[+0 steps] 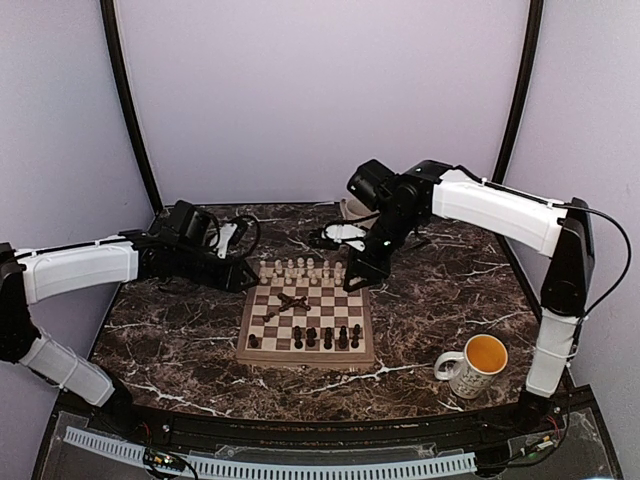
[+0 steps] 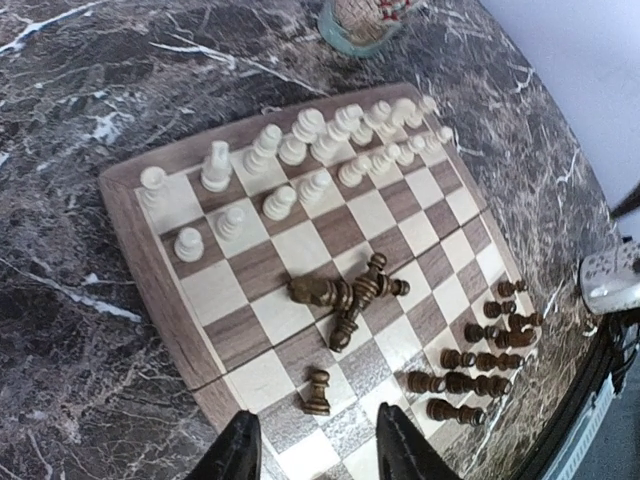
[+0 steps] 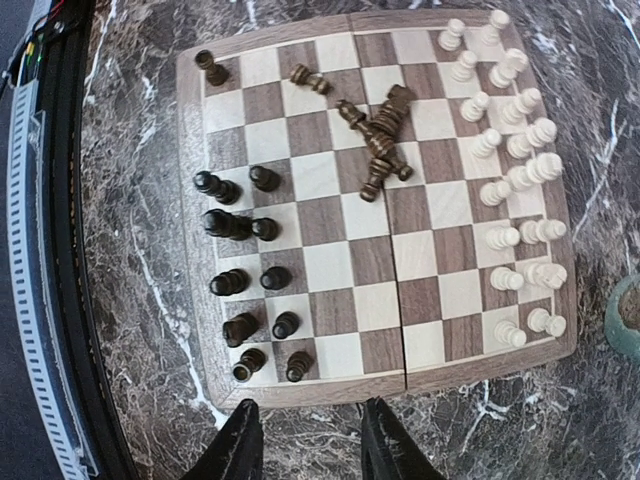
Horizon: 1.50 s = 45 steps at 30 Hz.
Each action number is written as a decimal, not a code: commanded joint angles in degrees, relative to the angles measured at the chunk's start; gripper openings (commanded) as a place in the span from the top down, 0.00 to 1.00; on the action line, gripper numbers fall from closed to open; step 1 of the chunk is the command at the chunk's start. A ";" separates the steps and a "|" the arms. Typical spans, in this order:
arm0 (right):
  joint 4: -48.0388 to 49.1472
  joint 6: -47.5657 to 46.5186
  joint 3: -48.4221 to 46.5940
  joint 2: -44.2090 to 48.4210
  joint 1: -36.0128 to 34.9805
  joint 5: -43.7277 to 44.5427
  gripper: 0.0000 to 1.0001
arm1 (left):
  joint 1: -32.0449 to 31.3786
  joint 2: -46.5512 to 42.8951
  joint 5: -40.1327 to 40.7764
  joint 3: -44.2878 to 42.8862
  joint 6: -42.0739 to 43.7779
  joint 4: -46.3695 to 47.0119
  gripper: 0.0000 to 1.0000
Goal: Set up the chess pieces on the board
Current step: Pick up the pawn from the chessboard.
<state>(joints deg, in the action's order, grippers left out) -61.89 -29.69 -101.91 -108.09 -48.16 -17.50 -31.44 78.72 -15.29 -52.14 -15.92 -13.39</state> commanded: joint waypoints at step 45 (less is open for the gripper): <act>9.84 7.01 4.54 1.42 9.73 -7.10 0.67 | -13.30 21.10 16.12 -16.96 10.82 -21.56 0.86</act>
<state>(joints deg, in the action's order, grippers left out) -52.86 -24.71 -94.65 -107.26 -40.18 -24.45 -44.53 103.42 1.04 -69.41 -6.37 -34.96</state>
